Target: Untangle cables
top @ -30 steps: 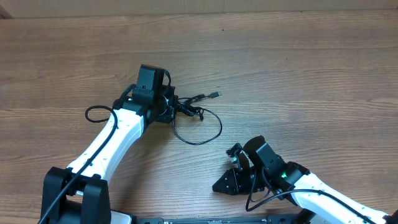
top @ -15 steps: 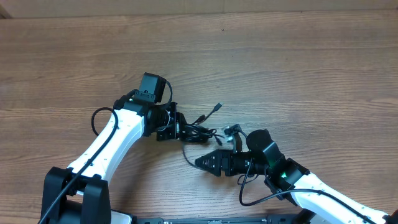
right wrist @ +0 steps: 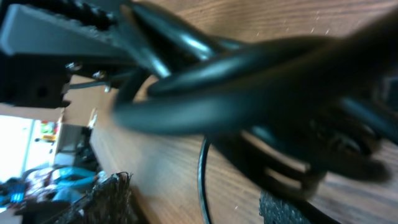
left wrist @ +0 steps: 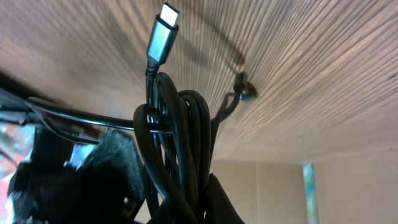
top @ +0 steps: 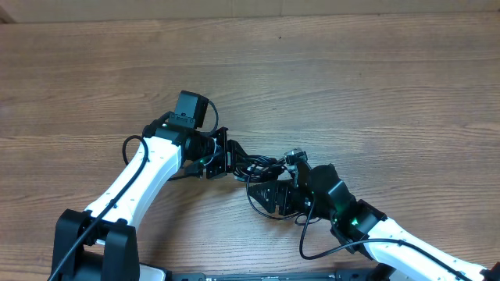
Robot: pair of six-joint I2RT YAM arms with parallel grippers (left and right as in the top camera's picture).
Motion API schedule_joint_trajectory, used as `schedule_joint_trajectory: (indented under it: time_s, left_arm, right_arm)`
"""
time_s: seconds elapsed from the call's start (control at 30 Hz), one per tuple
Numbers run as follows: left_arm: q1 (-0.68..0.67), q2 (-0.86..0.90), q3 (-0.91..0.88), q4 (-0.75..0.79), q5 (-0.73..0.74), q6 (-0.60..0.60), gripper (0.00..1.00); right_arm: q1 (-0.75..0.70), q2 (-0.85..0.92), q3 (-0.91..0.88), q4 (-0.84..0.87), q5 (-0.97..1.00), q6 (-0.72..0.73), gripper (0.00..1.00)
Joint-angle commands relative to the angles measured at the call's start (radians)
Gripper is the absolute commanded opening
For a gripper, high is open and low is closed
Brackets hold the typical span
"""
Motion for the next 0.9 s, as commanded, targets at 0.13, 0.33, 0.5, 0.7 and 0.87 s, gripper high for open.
schedule_joint_trajectory:
  time_s: [0.13,0.33,0.5,0.7,0.87]
  left_arm:
    - [-0.015,-0.003,0.004,0.000,0.148,-0.020,0.04]
    - [-0.015,-0.003,0.004,0.000,0.172,-0.020,0.05]
    - [-0.015,-0.003,0.004,0.000,0.172,-0.013,0.04]
    - [-0.013,-0.003,0.004,0.002,0.171,-0.014,0.05]
    - [-0.013,-0.003,0.004,0.016,0.170,-0.022,0.04]
  right_arm:
    - [0.066,0.077,0.004,0.069,0.185,-0.020,0.66]
    - [0.083,0.162,0.004,0.189,0.145,-0.019,0.57]
    - [0.083,0.169,0.004,0.207,0.085,-0.015,0.30]
    - [0.083,0.169,0.004,0.205,0.032,-0.012,0.04]
    - [0.083,0.169,0.004,0.201,0.001,-0.012,0.12]
